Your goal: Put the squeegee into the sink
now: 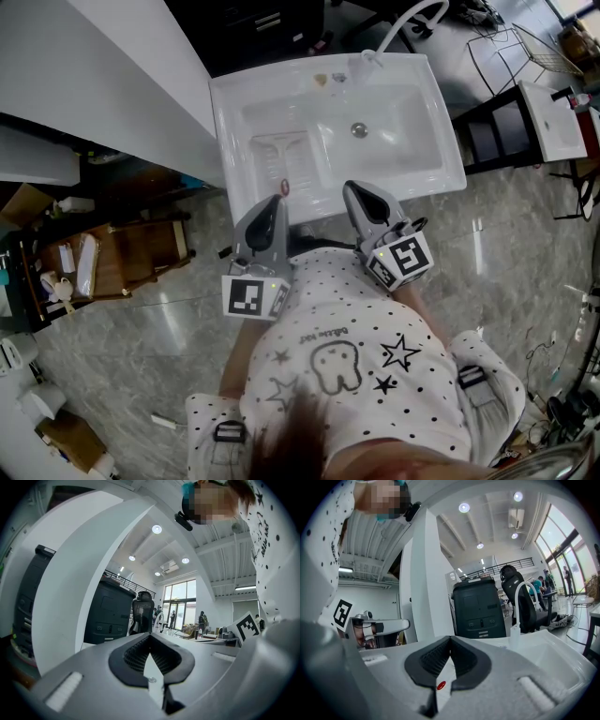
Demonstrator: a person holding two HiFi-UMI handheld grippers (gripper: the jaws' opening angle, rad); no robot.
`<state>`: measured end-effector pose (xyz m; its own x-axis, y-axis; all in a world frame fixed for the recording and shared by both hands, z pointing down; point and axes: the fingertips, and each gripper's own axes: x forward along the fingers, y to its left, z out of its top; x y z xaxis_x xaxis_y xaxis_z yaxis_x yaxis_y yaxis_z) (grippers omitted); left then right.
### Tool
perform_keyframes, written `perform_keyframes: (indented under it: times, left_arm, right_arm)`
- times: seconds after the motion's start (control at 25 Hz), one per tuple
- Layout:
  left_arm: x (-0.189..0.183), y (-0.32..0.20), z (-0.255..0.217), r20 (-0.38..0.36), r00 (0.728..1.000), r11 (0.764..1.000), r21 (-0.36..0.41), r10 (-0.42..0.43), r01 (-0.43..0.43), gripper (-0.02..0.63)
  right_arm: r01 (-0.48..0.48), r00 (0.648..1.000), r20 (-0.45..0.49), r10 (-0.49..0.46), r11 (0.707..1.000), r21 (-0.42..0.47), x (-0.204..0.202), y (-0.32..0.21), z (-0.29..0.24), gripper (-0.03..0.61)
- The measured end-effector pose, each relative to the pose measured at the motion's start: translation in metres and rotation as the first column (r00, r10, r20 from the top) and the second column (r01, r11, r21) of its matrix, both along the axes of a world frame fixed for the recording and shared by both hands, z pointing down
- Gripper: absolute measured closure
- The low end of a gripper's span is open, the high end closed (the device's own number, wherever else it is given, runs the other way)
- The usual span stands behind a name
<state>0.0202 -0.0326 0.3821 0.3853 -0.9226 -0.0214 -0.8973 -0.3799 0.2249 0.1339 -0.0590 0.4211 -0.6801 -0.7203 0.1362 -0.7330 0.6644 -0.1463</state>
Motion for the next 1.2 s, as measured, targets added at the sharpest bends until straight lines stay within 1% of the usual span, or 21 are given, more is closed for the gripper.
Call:
perform_keyframes:
  times: [0.48,1.2]
  left_arm:
    - [0.0004,-0.0013,-0.0002,-0.005,1.000,1.000,-0.011,0.005,-0.005,0.614]
    - [-0.0021,0.0044,0.0020,-0.013,1.000,1.000,-0.008,0.003,-0.003,0.614]
  right_arm:
    - [0.020,1.000,-0.024,-0.020,1.000,-0.005,-0.0049,0.0002,0.0010,0.581]
    - [0.025,1.000,-0.016,-0.025,0.999,-0.022,-0.0063,0.0043,0.0052,0.581]
